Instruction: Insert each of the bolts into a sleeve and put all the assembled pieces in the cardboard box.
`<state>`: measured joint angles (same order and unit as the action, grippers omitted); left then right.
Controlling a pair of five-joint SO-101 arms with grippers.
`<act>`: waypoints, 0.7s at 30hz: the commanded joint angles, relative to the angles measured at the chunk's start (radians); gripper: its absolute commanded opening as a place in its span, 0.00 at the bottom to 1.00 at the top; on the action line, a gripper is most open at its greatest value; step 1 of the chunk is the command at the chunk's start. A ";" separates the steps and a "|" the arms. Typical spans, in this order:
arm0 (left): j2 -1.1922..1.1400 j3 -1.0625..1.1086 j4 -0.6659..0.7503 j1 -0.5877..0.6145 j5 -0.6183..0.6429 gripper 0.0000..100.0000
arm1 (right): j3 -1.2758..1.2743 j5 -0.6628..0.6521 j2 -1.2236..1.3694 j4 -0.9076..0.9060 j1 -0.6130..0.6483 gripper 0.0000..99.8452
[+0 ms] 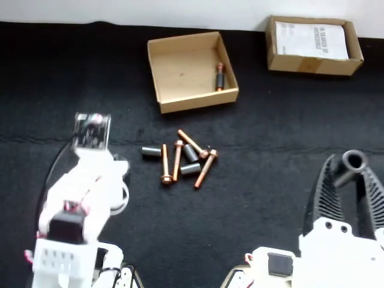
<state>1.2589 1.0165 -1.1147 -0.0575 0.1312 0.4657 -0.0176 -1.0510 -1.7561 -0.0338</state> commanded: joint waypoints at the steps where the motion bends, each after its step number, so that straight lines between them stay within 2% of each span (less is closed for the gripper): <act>1: -0.243 -0.200 0.002 -0.064 -0.002 0.01 | -0.147 -0.012 -0.061 0.002 -0.002 0.01; 6: -0.421 -0.332 -0.002 -0.185 -0.002 0.01 | -0.377 -0.014 -0.157 0.002 -0.002 0.01; 11: -0.573 -0.452 -0.069 -0.332 -0.002 0.01 | -0.664 -0.014 -0.292 0.053 -0.007 0.01; 21: -0.903 -0.659 -0.078 -0.435 0.031 0.01 | -1.253 -0.011 -0.633 0.441 -0.041 0.01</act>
<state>0.4166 0.4365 -1.1884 -0.4657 0.1327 -0.6437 -0.0192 -1.6034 -1.4277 -0.0368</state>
